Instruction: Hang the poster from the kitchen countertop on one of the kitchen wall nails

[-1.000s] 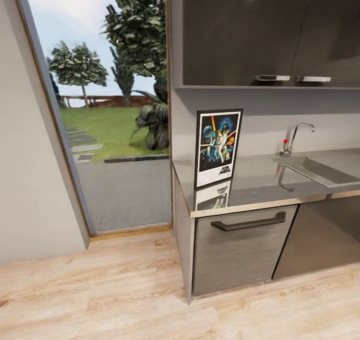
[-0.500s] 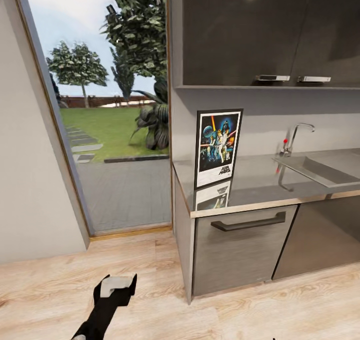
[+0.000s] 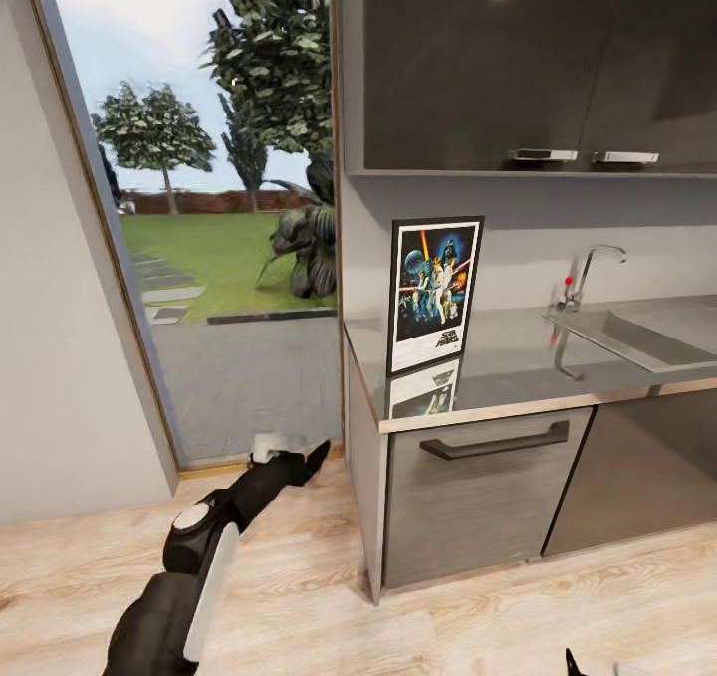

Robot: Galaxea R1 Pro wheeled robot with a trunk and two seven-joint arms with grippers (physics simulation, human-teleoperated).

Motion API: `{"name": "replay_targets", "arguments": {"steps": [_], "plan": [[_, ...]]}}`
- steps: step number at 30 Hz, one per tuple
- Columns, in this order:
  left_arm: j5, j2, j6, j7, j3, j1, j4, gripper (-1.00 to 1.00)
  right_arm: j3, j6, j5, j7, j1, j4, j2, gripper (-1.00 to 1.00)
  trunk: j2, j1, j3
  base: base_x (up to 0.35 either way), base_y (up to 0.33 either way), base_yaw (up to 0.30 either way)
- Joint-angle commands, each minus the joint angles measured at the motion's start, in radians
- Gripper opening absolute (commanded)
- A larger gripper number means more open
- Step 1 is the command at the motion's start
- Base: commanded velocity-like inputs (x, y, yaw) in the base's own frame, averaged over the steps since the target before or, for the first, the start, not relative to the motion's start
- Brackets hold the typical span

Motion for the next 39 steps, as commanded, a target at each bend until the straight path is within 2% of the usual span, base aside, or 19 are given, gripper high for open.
{"name": "replay_targets", "arguments": {"steps": [1, 3, 4, 6, 8, 15, 20, 39], "plan": [[0.027, -0.004, 0.073, -0.039, 0.001, -0.192, 0.081, 1.0, 0.002, -0.029, 0.001, 0.054, 0.023, -0.002, -0.033, 1.0, -0.001, 0.0, -0.001, 0.0, 0.0, 0.0], [0.03, -0.006, 0.081, -0.044, 0.001, -0.238, 0.111, 1.0, 0.001, -0.053, 0.0, 0.096, 0.033, -0.002, -0.037, 1.0, -0.001, 0.0, -0.001, 0.0, 0.0, 0.0], [0.033, -0.007, 0.083, -0.053, -0.006, -0.282, 0.14, 1.0, -0.005, -0.096, -0.002, 0.157, 0.049, -0.009, -0.041, 1.0, -0.001, 0.0, -0.001, 0.0, 0.0, 0.0], [0.034, -0.008, 0.07, -0.068, -0.035, -0.309, 0.163, 1.0, -0.026, -0.13, -0.005, 0.202, 0.071, -0.032, -0.043, 1.0, -0.001, 0.0, -0.001, 0.0, 0.0, 0.0], [0.034, -0.008, 0.055, -0.073, -0.049, -0.318, 0.175, 1.0, -0.038, -0.142, -0.006, 0.217, 0.087, -0.056, -0.043, 1.0, -0.001, 0.0, -0.001, 0.0, 0.0, 0.0], [0.035, -0.006, 0.04, -0.078, -0.057, -0.326, 0.184, 1.0, -0.049, -0.153, -0.008, 0.228, 0.131, -0.126, -0.039, 1.0, -0.001, 0.0, -0.001, 0.0, 0.0, 0.0], [0.036, -0.005, 0.036, -0.079, -0.056, -0.327, 0.183, 1.0, -0.051, -0.155, -0.008, 0.227, 0.14, -0.143, -0.037, 1.0, -0.001, 0.0, -0.001, 0.066, 0.0, 0.0], [0.036, -0.003, 0.033, -0.082, -0.057, -0.327, 0.175, 1.0, -0.052, -0.155, -0.007, 0.223, 0.144, -0.148, -0.034, 1.0, -0.001, 0.0, -0.001, 0.305, 0.0, 0.0]]}}
